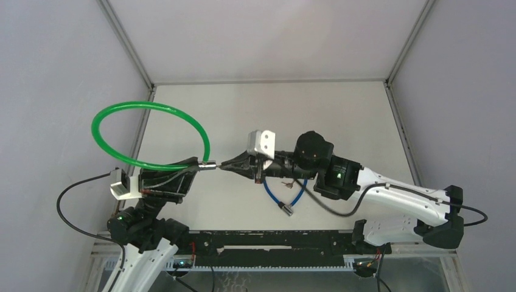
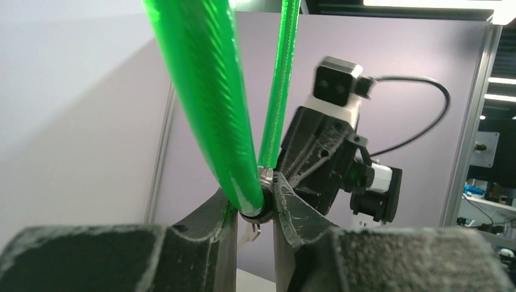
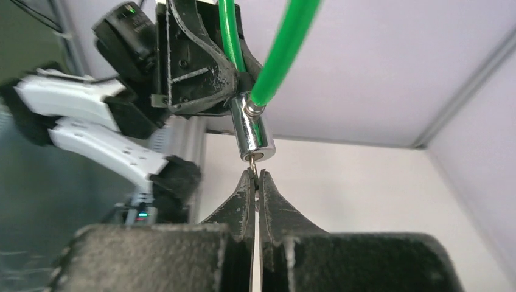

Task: Lock with the key
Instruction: Lock the lock.

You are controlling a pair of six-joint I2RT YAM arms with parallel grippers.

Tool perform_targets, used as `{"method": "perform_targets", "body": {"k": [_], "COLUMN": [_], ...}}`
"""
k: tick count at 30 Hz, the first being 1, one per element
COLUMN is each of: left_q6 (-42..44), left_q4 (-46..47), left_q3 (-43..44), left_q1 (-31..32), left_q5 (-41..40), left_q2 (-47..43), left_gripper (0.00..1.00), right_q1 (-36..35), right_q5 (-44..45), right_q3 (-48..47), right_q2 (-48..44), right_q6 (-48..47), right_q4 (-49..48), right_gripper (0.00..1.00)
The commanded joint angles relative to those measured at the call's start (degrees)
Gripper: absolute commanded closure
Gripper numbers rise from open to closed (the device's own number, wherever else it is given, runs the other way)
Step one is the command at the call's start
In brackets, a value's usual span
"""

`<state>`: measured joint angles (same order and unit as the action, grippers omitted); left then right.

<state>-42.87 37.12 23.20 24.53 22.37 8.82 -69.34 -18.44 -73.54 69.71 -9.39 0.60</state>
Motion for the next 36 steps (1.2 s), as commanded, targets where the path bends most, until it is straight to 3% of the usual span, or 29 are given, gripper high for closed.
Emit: {"method": "perform_targets", "body": {"k": [1, 9, 16, 17, 20, 21, 22, 23, 30, 34, 36], "left_q6": [-0.79, -1.47, -1.23, -0.98, 0.06, 0.34, 0.52, 0.63, 0.75, 1.19, 1.27], "left_q4": [-3.93, -4.49, -4.41, -4.35, -3.96, -3.74, -3.59, -3.37, -2.61, -2.45, -2.52], "left_q3": [-0.88, -1.10, -1.31, -1.32, -1.31, -1.27, -1.30, -1.36, -1.68, -1.50, -1.49], "left_q1": [-1.54, -2.27, -2.47, -2.47, -2.56, -2.52, -2.56, -2.55, -2.56, -2.52, -2.56], "left_q5": [-2.31, -2.65, -2.61, -2.53, -2.11, -1.82, -1.62, -1.48, -1.04, -0.20, -0.05], "left_q2": [0.84, 0.72, 0.50, 0.36, -0.11, -0.26, -0.25, -0.29, -0.11, -0.20, -0.29], "left_gripper": [1.00, 1.00, 1.00, 1.00, 1.00, 1.00, 1.00, 1.00, 1.00, 1.00, 1.00], "right_q1": [-5.09, -11.61, -13.99, -14.05, -13.52, -13.17, -12.80, -11.95, -0.11, 6.73, 7.81], "right_q5": [9.77, 16.80, 21.13, 21.38, 21.81, 21.77, 21.41, 20.79, -0.54, -11.20, -12.75], "right_q3": [1.70, 9.30, 9.67, 9.67, 9.70, 9.71, 9.68, 9.69, 6.97, 2.31, -0.34], "right_q2": [-1.86, -2.11, -2.13, -2.45, -4.53, -5.28, -6.00, -6.66, -8.05, -4.28, -2.38], "right_q6": [-19.34, -40.31, -46.06, -45.40, -42.03, -40.50, -38.64, -36.03, -9.86, 3.59, 5.06], "right_q4": [-10.56, -22.34, -21.13, -20.34, -16.70, -14.93, -13.80, -12.58, -6.80, -3.73, -1.22], "right_gripper": [1.00, 1.00, 0.98, 0.85, 0.35, 0.25, 0.05, 0.01, 0.03, 0.19, 0.29]}}
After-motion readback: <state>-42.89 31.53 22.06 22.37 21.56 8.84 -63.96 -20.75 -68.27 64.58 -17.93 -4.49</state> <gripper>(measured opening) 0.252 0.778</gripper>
